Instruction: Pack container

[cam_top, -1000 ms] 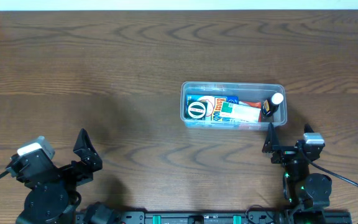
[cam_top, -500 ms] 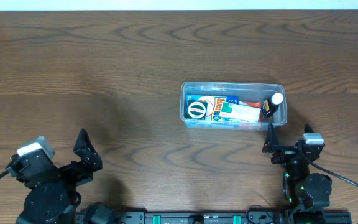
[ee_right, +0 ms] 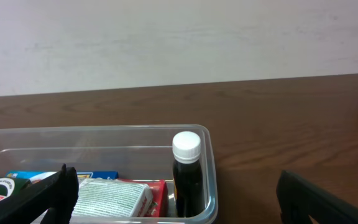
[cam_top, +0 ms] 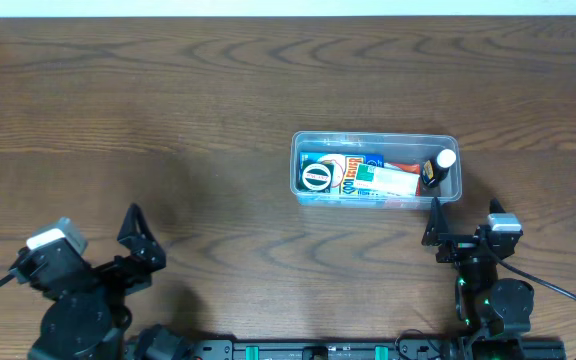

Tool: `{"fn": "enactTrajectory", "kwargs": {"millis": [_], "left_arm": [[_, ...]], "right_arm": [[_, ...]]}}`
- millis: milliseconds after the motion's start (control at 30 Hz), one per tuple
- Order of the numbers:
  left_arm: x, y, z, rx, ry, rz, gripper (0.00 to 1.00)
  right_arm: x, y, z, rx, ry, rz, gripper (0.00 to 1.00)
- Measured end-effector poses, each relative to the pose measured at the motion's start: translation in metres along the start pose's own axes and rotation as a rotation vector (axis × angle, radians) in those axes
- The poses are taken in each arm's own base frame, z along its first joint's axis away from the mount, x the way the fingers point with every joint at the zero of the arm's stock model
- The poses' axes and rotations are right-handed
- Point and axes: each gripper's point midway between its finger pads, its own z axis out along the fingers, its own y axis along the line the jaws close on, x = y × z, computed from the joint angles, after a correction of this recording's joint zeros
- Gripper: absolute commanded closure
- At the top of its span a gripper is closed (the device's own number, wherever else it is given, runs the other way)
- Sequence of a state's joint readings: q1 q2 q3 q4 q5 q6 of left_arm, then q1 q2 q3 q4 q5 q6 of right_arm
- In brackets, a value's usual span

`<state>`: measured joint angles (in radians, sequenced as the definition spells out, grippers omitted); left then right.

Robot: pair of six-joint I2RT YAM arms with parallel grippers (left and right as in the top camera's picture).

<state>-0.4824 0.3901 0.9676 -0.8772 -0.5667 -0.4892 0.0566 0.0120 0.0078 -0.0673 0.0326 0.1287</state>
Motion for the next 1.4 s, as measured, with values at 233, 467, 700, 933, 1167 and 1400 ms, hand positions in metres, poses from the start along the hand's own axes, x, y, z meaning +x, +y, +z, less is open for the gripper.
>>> {"fn": "enactTrajectory", "kwargs": {"millis": [233, 467, 700, 933, 1167, 1400], "left_arm": [[0.051, -0.022, 0.049, 0.084, -0.023, -0.095, 0.02], [0.104, -0.031, 0.083, 0.206, -0.085, -0.179, 0.02], [0.135, -0.025, 0.093, 0.262, -0.096, -0.202, 0.02], [0.142, -0.027, 0.094, 0.316, -0.094, -0.130, 0.02], [0.145, -0.030, 0.094, 0.341, -0.094, -0.015, 0.02], [0.151, -0.022, 0.099, 0.321, -0.112, 0.031, 0.02]], "right_arm": [[0.000, 0.000, 0.000, 0.000, 0.001, 0.000, 0.01], [0.000, 0.000, 0.000, 0.000, 0.001, 0.000, 0.01], [0.000, 0.000, 0.000, 0.000, 0.001, 0.000, 0.01], [0.000, 0.000, 0.000, 0.000, 0.000, 0.000, 0.01], [0.000, 0.000, 0.000, 0.000, 0.000, 0.000, 0.01], [0.000, 0.000, 0.000, -0.001, 0.001, -0.001, 0.01]]}}
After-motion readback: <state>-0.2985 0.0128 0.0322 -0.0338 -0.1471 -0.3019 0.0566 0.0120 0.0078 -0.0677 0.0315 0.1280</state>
